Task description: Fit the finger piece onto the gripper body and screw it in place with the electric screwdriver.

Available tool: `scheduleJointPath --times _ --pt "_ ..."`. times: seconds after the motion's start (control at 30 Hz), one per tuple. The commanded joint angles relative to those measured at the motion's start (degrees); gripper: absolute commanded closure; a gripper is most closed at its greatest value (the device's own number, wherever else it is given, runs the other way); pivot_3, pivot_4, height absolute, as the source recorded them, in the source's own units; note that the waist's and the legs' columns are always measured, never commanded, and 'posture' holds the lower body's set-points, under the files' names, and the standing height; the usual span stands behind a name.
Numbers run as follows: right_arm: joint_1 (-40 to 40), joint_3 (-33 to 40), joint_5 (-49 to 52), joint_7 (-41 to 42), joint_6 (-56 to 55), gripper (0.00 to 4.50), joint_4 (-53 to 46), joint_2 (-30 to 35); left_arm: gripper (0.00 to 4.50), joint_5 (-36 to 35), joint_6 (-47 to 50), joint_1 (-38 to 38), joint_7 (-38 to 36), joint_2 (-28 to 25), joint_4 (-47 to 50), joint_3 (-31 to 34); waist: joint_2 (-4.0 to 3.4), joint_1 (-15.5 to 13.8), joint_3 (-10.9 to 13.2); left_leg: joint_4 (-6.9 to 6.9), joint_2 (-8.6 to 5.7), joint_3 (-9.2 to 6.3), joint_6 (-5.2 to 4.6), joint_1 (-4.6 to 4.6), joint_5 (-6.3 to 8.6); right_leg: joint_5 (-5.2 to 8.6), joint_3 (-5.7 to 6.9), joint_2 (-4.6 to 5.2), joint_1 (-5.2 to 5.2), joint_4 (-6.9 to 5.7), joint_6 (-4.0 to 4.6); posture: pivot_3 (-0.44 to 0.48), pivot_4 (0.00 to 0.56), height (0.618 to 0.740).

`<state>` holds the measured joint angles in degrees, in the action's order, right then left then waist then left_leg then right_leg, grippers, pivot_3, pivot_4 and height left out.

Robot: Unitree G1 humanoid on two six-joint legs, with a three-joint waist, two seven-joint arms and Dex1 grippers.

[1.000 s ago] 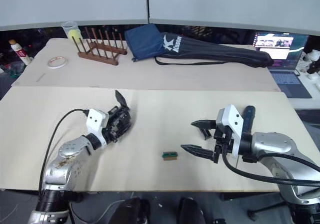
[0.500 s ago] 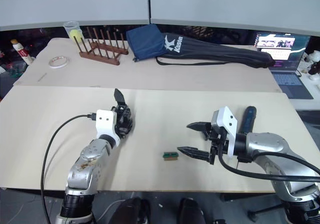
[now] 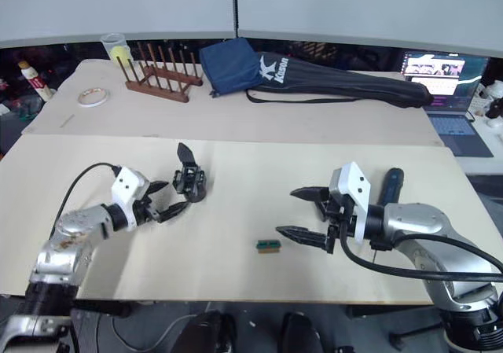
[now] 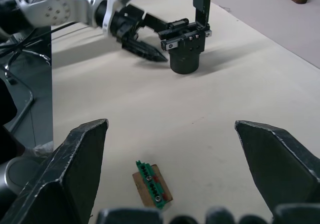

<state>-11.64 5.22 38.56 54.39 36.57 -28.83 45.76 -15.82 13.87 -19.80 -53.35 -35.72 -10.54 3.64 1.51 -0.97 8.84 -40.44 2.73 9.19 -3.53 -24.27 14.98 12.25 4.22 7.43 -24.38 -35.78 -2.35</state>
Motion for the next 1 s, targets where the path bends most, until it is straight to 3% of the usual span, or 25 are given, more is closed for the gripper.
scheduleJointPath --times 0.03,0.3,0.57,0.67,0.77,1.0 --pt "-0.48 1.05 0.36 0.13 -0.99 0.00 -1.29 0.40 0.05 1.33 -6.72 -3.24 -6.35 -0.42 -5.94 -2.60 0.00 0.19 0.00 0.00 0.00 0.02 0.00 0.01 0.00 -0.01 0.00 0.00 0.01 0.01 -0.02 0.000 0.150 0.740" --pt "0.96 2.17 0.79 -0.52 -0.46 0.00 -2.86 0.77 0.05 4.33 -13.00 -8.19 -6.88 1.90 -15.42 -4.54 0.00 0.31 0.00 0.00 0.00 0.04 0.00 0.02 -0.01 -0.01 0.00 -0.03 0.00 -0.06 -0.02 0.000 0.150 0.740" --pt "0.89 2.32 1.35 -1.11 -0.12 0.00 -3.38 1.00 0.05 3.45 -13.74 -10.34 -6.81 5.13 -18.07 -3.79 0.00 0.25 0.00 -0.02 0.00 0.02 -0.02 0.01 -0.01 -0.02 0.00 -0.03 0.02 -0.06 -0.04 0.000 0.150 0.740" --pt "0.76 2.13 1.47 -1.17 -0.15 0.00 -3.37 1.02 0.90 3.26 -14.74 -10.59 -7.12 5.74 -18.23 -3.40 0.00 0.28 0.00 -0.02 0.00 0.03 -0.02 0.01 -0.01 -0.02 0.00 -0.03 0.02 -0.06 -0.04 0.000 0.150 0.740" --pt "0.88 2.17 1.59 -1.24 -0.15 0.00 -3.50 1.07 2.14 3.52 -15.21 -9.68 -7.94 5.36 -16.60 -3.68 0.01 0.30 0.00 -0.02 0.00 0.03 -0.02 0.01 -0.01 -0.02 0.00 -0.03 0.01 -0.06 -0.04 0.000 0.150 0.740" --pt "2.40 2.85 1.82 -1.60 -0.28 0.00 -4.10 1.27 2.12 2.81 -8.06 -7.14 -3.16 9.34 -1.14 -6.10 0.02 -0.09 0.01 -0.06 0.00 -0.01 -0.03 -0.07 -0.01 -0.04 0.00 -0.02 0.01 -0.02 -0.08 0.000 0.150 0.740"
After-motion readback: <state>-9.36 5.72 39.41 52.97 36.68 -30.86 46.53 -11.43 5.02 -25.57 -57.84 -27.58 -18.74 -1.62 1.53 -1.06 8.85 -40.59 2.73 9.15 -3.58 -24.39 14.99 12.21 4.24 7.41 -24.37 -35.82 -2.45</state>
